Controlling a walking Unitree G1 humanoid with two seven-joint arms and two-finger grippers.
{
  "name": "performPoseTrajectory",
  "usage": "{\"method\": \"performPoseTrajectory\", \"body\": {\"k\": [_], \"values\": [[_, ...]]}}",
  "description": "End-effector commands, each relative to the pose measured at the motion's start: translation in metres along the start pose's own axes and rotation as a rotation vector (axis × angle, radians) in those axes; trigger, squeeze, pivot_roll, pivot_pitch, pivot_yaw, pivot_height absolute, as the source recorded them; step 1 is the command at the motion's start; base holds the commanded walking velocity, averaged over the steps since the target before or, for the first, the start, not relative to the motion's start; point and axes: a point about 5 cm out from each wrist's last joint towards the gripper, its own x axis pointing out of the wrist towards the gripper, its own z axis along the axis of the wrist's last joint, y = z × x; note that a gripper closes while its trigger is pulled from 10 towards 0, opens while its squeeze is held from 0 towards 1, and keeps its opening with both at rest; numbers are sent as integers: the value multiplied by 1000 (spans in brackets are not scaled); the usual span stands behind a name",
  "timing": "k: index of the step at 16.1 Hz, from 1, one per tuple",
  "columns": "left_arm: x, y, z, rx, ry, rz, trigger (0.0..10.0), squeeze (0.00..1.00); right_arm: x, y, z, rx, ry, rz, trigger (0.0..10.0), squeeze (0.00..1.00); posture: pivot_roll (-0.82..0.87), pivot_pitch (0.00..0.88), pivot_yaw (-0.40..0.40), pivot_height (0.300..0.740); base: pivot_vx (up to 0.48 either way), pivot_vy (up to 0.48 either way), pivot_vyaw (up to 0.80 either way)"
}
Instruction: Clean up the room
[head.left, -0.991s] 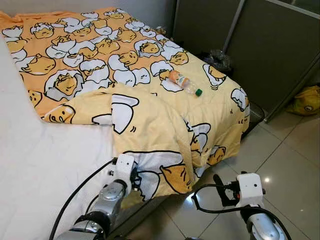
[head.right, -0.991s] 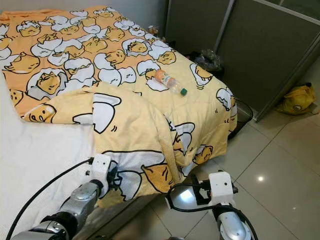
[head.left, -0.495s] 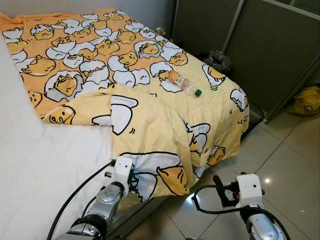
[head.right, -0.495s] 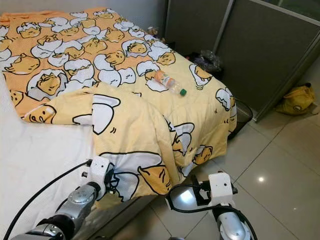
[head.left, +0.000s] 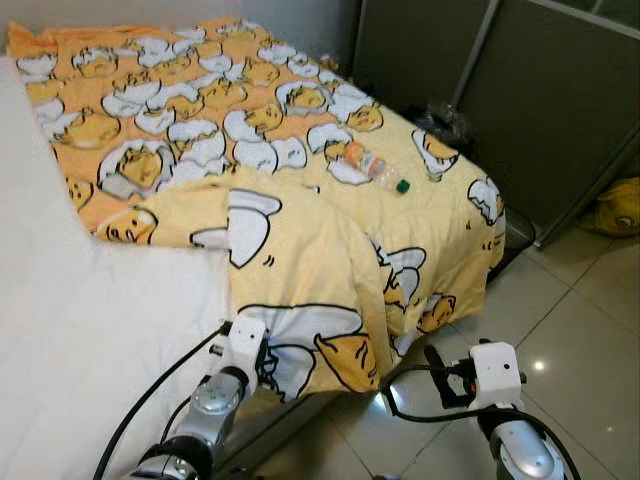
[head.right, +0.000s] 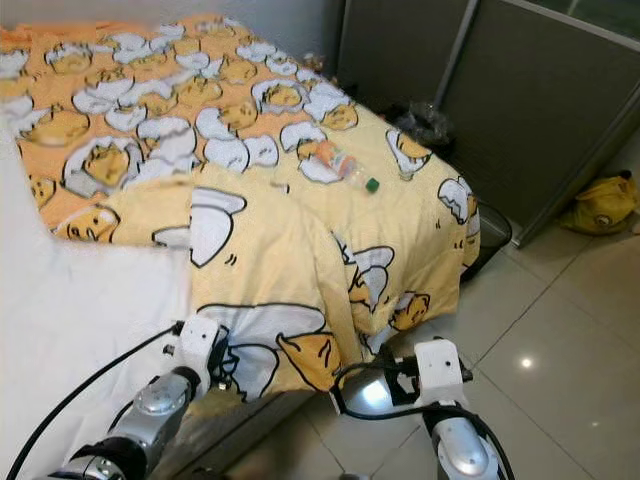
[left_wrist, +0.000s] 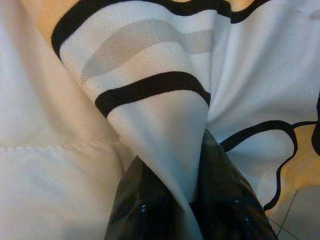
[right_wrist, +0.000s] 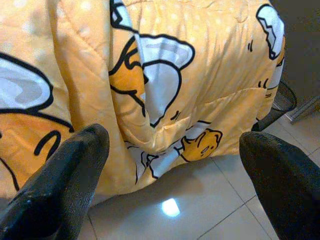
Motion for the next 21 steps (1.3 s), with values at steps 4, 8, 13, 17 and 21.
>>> {"method": "performPoseTrajectory", "body": {"k": [4, 8, 13, 17, 21], "values": [[-5, -29, -11, 43, 17, -152, 10000, 0, -4, -4, -4, -14, 13, -2, 10000, 0, -58, 0, -55, 740, -120, 0, 0], [-7, -47, -15, 36, 16, -215, 10000, 0, -3, -8, -2, -26, 11, 1, 10000, 0, -65, 0, -67, 740, 0, 0, 0], [-19, -90, -26, 69, 65, -572, 10000, 0, -2, -8, -2, -33, 11, 13, 10000, 0, -64, 0, -78, 740, 0, 0, 0], [-20, -105, -26, 197, 101, -640, 10000, 0, -2, -9, -2, -43, 18, 21, 10000, 0, -75, 0, -82, 740, 0, 0, 0], [-11, -98, -12, 130, 40, -511, 10000, 0, -1, -9, -1, -43, 17, 16, 10000, 0, -72, 0, -79, 740, -116, 0, 0]]}}
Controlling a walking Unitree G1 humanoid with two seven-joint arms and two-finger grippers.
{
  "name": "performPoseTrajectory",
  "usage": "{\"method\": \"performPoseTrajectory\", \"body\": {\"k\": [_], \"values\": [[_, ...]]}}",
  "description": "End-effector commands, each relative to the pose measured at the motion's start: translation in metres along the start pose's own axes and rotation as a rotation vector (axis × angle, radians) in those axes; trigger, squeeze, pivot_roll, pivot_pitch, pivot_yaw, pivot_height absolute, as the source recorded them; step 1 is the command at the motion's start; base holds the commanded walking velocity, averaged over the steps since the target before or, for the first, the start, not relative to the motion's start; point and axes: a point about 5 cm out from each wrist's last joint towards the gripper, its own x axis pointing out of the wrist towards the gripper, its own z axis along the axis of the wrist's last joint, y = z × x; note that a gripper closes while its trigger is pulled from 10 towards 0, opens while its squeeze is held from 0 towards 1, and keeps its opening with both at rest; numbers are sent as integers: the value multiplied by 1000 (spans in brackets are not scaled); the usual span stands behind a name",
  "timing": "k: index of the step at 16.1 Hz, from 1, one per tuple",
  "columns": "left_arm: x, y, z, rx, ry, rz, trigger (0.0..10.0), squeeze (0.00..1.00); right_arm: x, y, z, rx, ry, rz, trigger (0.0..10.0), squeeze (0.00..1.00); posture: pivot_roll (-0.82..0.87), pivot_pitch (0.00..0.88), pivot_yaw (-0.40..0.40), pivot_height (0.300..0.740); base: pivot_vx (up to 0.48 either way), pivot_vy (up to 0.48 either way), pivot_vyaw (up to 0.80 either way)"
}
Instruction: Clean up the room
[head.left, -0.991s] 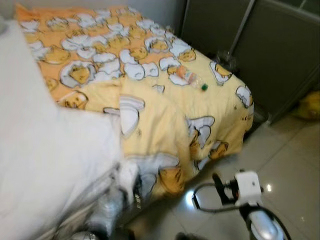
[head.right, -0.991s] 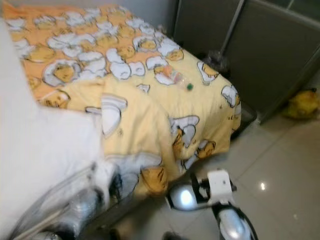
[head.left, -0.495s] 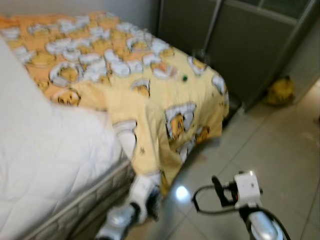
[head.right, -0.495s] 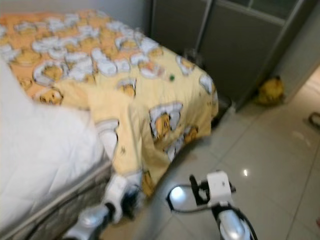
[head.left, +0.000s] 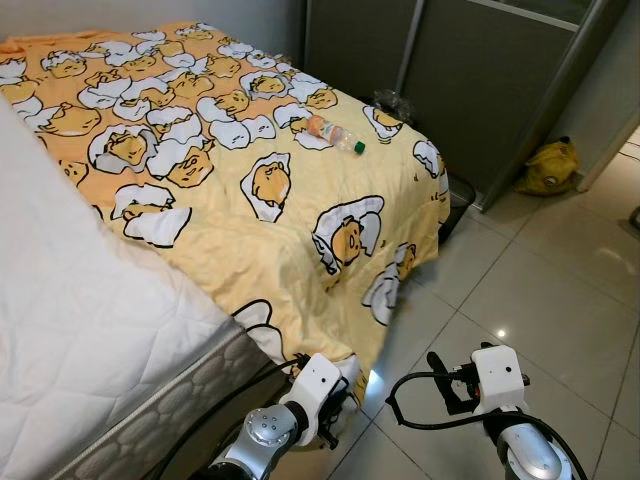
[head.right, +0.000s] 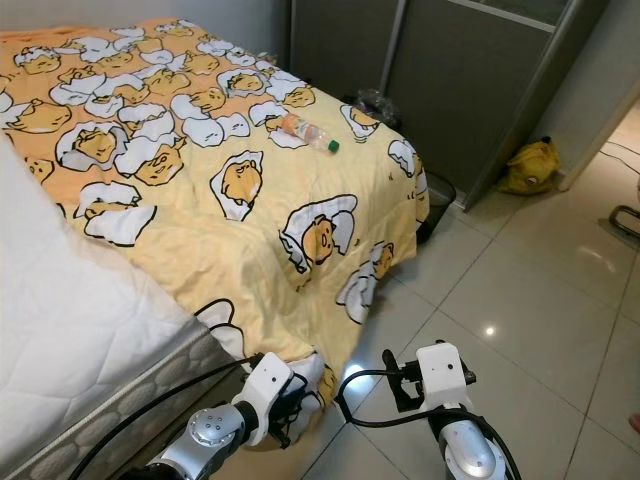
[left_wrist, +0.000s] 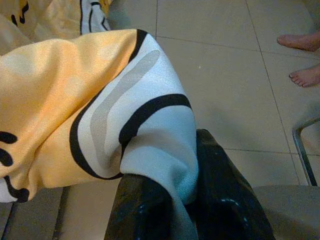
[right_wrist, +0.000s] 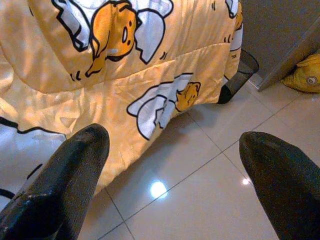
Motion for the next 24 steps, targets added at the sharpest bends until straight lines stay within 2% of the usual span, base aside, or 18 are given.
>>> {"method": "performPoseTrajectory", "body": {"k": [1, 3, 5, 6, 9, 10, 13, 14, 15, 16, 17, 18, 19, 20, 21, 22, 23, 24], "values": [[1, 0, 3, 15, -9, 1, 10000, 0, 1, -3, 3, -4, -7, -12, 10000, 0, -72, 0, -79, 740, -469, 0, 0], [1, -8, -3, 28, 15, -38, 10000, 0, 1, -3, 3, -2, -5, -10, 10000, 0, -72, 0, -79, 740, -458, 0, 0], [-3, -14, -21, 100, 127, -106, 10000, 0, 1, -2, 2, -2, -4, -6, 10000, 0, -70, 0, -77, 740, 0, 0, 0], [-3, -18, -23, 91, 148, -153, 10000, 0, 1, -2, 2, -3, -2, -5, 10000, 0, -70, 0, -77, 740, 0, 0, 0], [5, -38, -14, 94, 165, -310, 10000, 0, 1, -3, 1, -10, 3, 6, 10000, 0, -66, 0, -86, 740, 0, 0, 0], [12, -53, -3, 54, 159, -396, 10000, 0, 3, -1, 2, -14, 3, 16, 10000, 0, -65, 0, -89, 740, 0, 0, 0], [18, -66, 12, -13, 136, -464, 10000, 0, 4, -1, 3, -19, 0, 20, 10000, 0, -65, 0, -89, 740, 0, 0, 0], [21, -66, 21, -10, 101, -462, 10000, 286, 5, -2, 4, -21, -2, 17, 10000, 0, -74, 0, -83, 740, 0, 0, 0], [22, -52, 26, 58, 80, -359, 10000, 1000, 5, -3, 6, -21, -12, 0, 10000, 0, -80, 0, -74, 740, 0, 0, 0], [16, -14, 28, 270, 44, -132, 10000, 1000, 6, -7, 16, -42, -54, -31, 10000, 0, -82, 0, -70, 740, 0, 0, 0], [9, 16, 35, 312, -8, 39, 10000, 1000, 10, -11, 23, -36, -79, -82, 10000, 0, -74, 0, -58, 740, 0, 0, 0], [-1, 42, 45, 258, -83, 172, 10000, 1000, 13, -16, 31, 5, -108, -124, 10000, 0, -64, 0, -50, 740, 0, 0, 0], [-18, 77, 59, 190, -190, 346, 10000, 1000, 17, -22, 43, 64, -149, -173, 10000, 0, -52, 0, -40, 740, 0, 0, 0], [-31, 99, 75, 129, -285, 438, 10000, 1000, 22, -25, 53, 106, -182, -204, 10000, 0, -32, 0, -30, 740, 0, 0, 0], [-47, 120, 101, 32, -427, 514, 10000, 1000, 29, -31, 68, 156, -247, -244, 10000, 1000, -8, 0, -22, 740, 0, 0, 0], [-55, 129, 122, -21, -527, 552, 10000, 1000, 33, -33, 78, 171, -295, -245, 10000, 1000, 2, 0, -16, 740, 0, 0, 0], [-63, 131, 149, -28, -639, 572, 10000, 1000, 40, -32, 88, 156, -330, -252, 10000, 1000, 25, 0, -6, 740, 0, 0, 0], [-65, 131, 159, -30, -682, 578, 10000, 1000, 43, -32, 92, 152, -344, -258, 10000, 1000, 31, 0, -5, 740, 0, -289, 0]]}}
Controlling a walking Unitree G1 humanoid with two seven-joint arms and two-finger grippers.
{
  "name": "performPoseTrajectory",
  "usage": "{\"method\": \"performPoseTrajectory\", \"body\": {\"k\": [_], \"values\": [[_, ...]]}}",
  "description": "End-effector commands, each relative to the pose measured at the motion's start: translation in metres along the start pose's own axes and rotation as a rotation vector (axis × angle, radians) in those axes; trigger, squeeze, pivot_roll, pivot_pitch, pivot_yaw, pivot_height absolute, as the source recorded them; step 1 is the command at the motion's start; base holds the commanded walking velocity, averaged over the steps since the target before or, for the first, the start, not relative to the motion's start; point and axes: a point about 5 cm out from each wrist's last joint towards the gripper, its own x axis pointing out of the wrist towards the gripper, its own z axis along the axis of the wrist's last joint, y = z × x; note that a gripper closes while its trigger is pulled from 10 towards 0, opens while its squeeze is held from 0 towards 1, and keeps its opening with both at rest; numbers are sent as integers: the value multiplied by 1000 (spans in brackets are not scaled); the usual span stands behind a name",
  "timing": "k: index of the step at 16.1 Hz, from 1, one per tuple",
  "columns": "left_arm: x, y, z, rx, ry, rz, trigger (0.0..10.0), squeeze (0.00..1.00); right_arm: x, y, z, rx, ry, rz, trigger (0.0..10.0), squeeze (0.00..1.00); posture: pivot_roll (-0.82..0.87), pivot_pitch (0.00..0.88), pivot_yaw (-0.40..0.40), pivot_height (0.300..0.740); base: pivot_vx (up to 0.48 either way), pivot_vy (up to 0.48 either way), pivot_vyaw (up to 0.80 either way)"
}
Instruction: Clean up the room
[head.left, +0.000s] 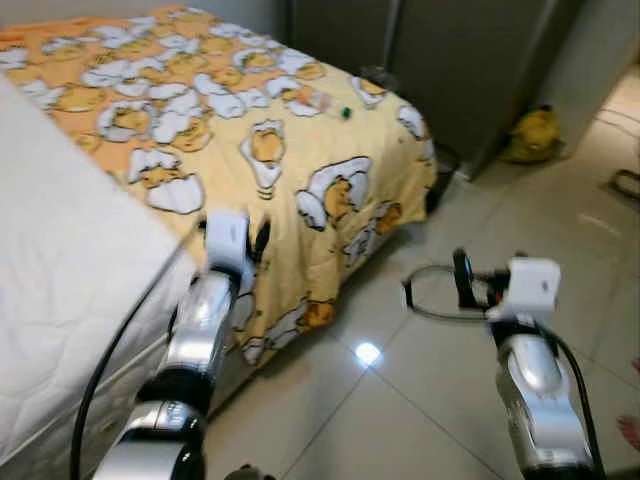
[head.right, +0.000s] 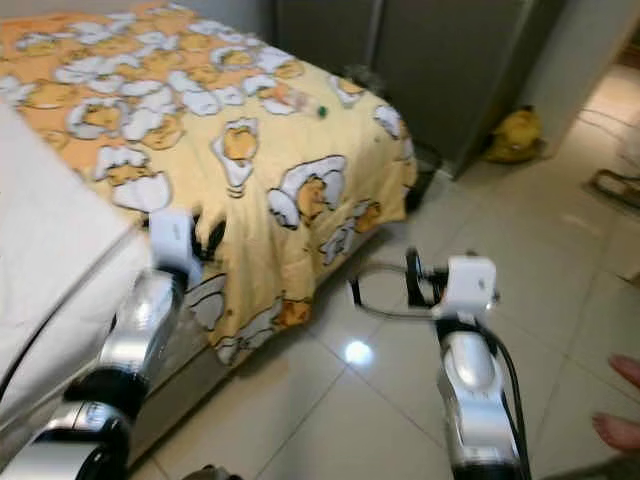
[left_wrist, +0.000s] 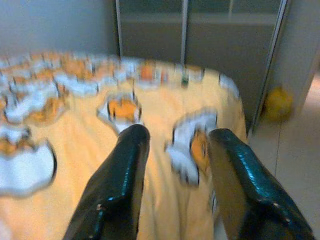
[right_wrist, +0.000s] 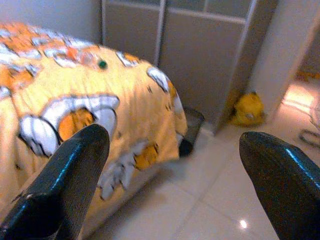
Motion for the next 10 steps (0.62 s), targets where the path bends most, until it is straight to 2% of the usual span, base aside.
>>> {"method": "performPoseTrajectory", "body": {"k": [1, 2, 7, 9, 10], "values": [[4, -4, 3, -19, -4, 28, 10000, 1000, 3, 0, -3, -6, 8, -23, 10000, 1000, 35, 0, 1, 740, 0, -431, 0], [6, -5, 1, -31, 14, 56, 10000, 1000, 8, 5, -2, -6, 8, -20, 10000, 1000, 35, 0, 2, 740, 0, -416, 0], [9, -11, -4, -35, 74, 109, 10000, 1000, 15, 5, 2, -16, -7, -17, 10000, 1000, 14, 0, 1, 740, 269, -394, 615], [13, -14, -3, 26, 90, 76, 10000, 1000, 16, 5, 0, -31, 3, -6, 10000, 1000, 11, 0, 2, 740, 298, -371, 441], [14, -15, -8, 101, 134, 87, 10000, 918, 16, 6, -3, -77, 17, 2, 10000, 1000, 7, 0, 8, 740, 0, 0, 438]]}}
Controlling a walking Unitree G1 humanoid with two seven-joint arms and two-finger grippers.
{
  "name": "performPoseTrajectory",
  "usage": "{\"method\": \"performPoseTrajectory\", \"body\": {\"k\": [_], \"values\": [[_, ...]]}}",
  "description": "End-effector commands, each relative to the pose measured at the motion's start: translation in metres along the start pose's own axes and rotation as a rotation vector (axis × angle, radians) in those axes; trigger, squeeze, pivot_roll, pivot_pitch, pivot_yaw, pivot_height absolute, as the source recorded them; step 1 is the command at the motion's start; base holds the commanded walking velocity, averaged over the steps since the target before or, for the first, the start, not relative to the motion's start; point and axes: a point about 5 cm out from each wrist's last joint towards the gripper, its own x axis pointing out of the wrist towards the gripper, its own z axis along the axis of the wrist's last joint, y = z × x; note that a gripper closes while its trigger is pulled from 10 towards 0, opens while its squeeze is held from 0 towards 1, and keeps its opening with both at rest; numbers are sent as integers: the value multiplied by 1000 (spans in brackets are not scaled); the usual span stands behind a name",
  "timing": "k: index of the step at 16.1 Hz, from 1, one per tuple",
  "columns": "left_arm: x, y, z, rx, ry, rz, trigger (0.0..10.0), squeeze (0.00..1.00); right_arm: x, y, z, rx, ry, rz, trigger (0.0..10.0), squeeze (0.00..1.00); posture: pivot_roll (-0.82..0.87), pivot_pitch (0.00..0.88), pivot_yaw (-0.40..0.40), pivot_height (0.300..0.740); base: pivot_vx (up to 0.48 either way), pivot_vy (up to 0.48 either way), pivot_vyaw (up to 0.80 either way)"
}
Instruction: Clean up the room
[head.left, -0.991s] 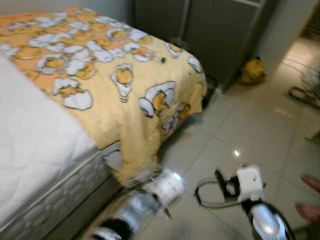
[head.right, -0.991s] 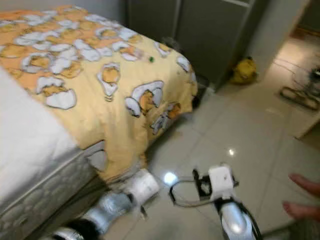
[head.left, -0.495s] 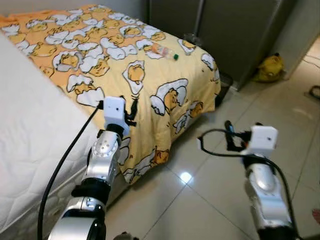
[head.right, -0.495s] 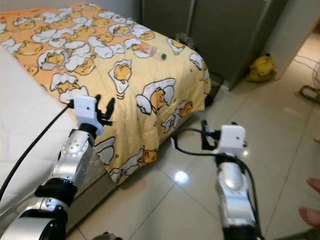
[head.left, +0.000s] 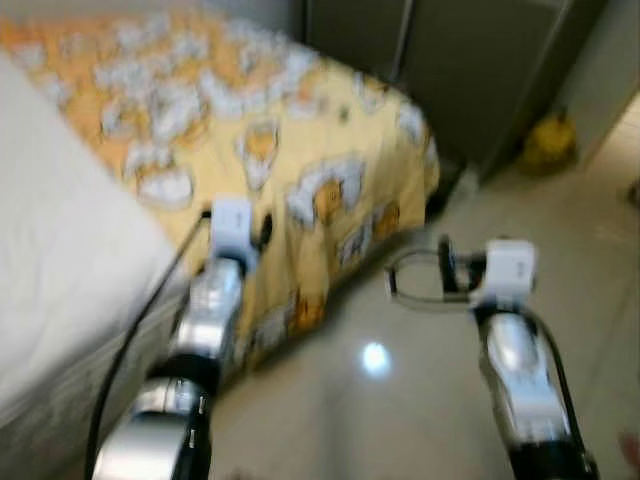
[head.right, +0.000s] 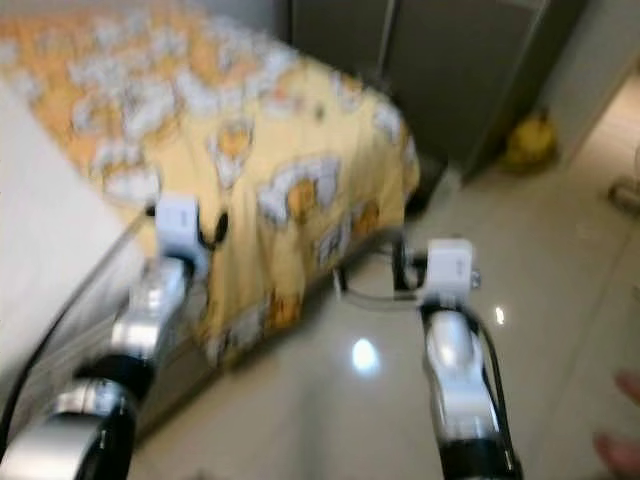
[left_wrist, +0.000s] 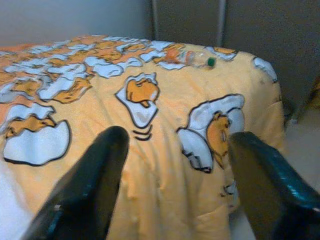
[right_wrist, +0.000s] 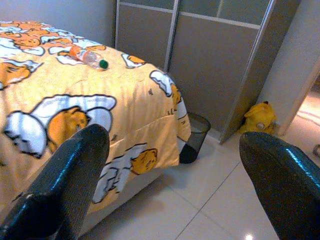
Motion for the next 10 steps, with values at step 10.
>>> {"method": "performPoseTrajectory", "body": {"k": [10], "values": [[-4, -12, -6, -239, 11, 25, 10000, 0, -14, -13, -13, 3, 20, -35, 10000, 0, -11, 0, 23, 740, 382, 0, 192]]}}
